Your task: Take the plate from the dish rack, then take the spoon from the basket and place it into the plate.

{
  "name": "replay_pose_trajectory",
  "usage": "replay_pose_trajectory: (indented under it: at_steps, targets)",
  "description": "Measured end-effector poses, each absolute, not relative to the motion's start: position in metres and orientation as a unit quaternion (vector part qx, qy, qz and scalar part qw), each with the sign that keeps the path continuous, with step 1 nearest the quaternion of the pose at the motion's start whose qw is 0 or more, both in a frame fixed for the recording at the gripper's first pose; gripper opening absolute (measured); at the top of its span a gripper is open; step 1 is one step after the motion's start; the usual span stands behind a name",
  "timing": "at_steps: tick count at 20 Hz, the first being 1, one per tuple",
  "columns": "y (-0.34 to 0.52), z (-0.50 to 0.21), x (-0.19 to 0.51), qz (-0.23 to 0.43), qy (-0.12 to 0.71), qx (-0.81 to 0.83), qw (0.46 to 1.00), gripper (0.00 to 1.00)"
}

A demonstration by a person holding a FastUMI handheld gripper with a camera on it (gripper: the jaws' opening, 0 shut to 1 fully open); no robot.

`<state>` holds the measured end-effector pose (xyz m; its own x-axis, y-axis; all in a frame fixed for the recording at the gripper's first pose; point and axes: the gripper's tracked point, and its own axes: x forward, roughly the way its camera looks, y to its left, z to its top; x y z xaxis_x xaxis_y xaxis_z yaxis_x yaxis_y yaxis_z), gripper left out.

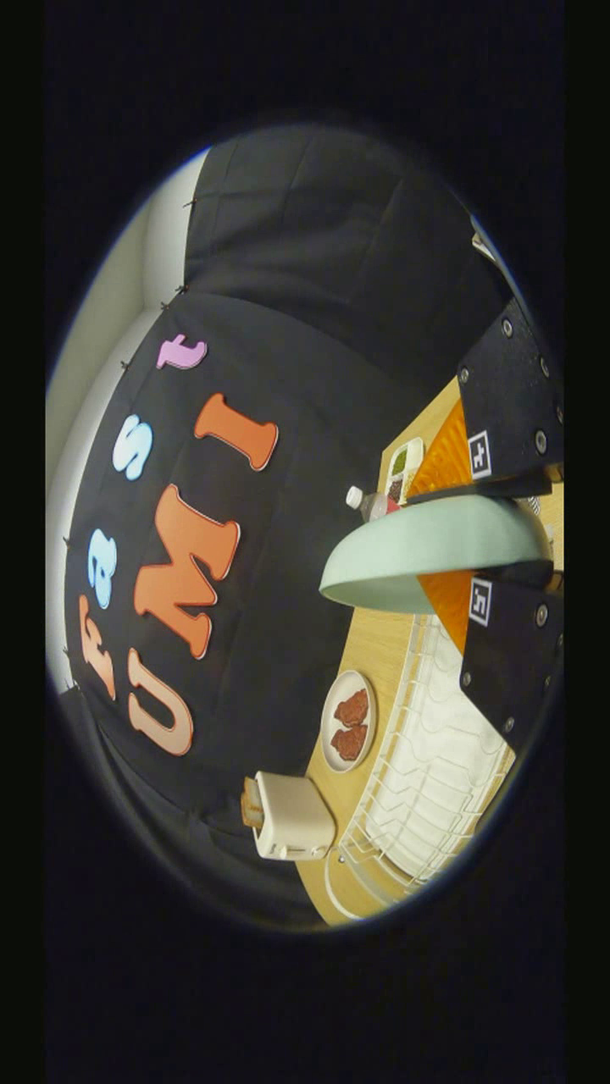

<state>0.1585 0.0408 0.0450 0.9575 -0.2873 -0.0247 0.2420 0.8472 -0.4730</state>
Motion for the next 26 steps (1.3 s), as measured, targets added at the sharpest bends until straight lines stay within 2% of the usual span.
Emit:
replay_pose_trajectory:
  at_steps: [6,12,17,26]
  targets:
    - [0.040,0.060,0.104,-0.092,0.032,-0.169,0.981,0.28]
    - [0.052,0.038,0.044,-0.019,0.046,-0.050,0.997,0.28]
    - [0.049,-0.010,0.010,0.007,0.088,0.026,0.996,0.28]
    - [0.041,-0.099,-0.029,0.010,0.154,0.201,0.967,0.28]
